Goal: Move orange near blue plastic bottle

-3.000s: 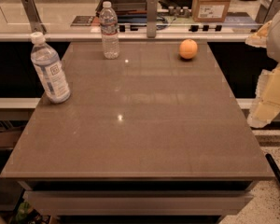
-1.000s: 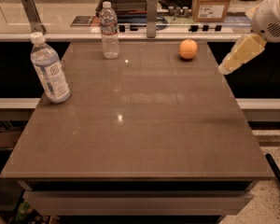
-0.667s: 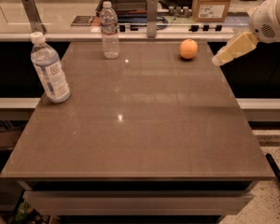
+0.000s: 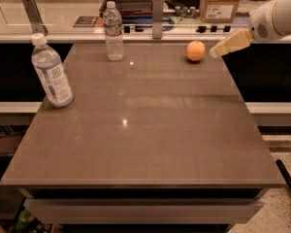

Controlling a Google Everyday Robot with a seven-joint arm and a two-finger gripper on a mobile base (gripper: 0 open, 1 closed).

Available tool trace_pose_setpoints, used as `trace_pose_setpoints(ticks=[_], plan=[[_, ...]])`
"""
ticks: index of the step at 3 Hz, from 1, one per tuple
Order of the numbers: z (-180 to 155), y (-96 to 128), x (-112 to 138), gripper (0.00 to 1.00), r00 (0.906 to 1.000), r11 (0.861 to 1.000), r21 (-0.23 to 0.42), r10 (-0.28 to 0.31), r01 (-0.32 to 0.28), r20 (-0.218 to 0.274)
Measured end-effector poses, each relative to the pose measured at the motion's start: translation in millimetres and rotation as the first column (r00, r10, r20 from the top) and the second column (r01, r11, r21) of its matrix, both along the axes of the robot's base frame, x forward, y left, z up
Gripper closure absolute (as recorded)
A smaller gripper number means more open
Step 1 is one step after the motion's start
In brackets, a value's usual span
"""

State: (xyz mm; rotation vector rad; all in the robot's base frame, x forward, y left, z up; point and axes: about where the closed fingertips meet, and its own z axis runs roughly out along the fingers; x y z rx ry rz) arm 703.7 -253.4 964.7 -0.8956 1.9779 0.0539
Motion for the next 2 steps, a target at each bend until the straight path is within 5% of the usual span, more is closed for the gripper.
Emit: trace_pose_setpoints(ticks=[2], plan=[[-20.2,1.5,14.2,0.00,0.9994,0.999,0.039,-0.016,0.017,-0.030]])
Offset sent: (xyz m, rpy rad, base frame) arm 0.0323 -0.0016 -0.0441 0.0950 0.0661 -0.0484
